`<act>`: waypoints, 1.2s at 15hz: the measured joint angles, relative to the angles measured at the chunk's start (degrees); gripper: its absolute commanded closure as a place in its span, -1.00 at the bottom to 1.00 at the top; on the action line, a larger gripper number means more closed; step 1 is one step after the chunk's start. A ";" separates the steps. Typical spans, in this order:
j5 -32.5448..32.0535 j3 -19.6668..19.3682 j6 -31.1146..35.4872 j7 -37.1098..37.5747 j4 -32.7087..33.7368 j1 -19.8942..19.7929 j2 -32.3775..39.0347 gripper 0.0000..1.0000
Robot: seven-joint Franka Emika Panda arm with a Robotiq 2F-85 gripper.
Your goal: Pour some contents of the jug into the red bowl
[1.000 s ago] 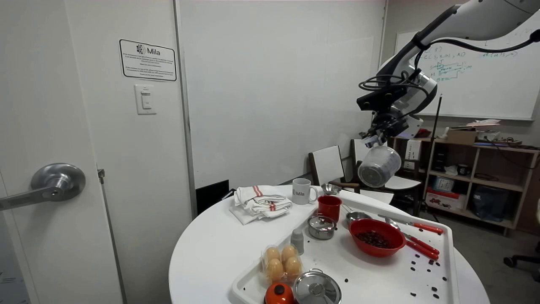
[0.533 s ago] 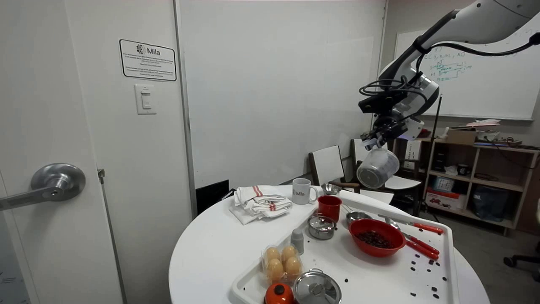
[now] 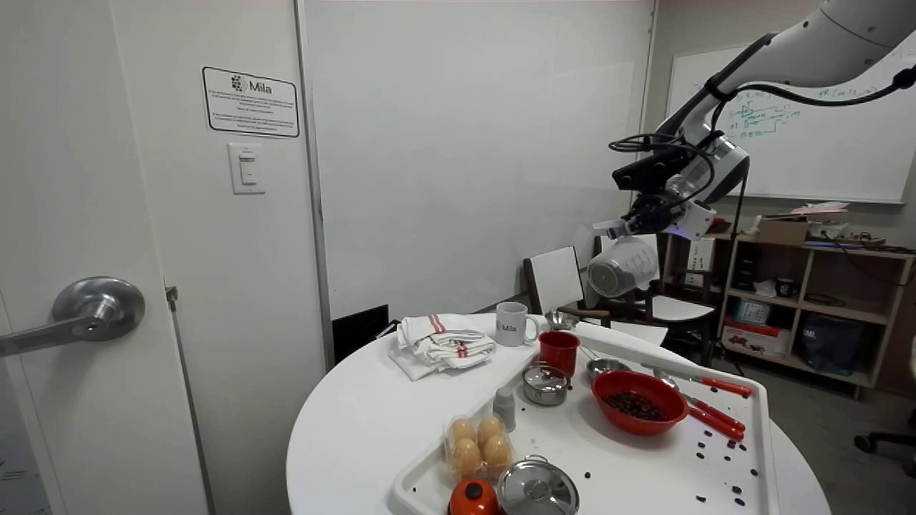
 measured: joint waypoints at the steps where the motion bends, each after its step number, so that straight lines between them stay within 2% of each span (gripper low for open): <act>1: 1.33 0.19 -0.97 0.00 0.35 -0.49 0.69 0.77; 7: 7.71 0.95 -5.10 0.00 1.83 -2.15 3.83 0.77; 18: 12.70 1.38 -10.20 0.03 3.34 -2.70 6.37 0.77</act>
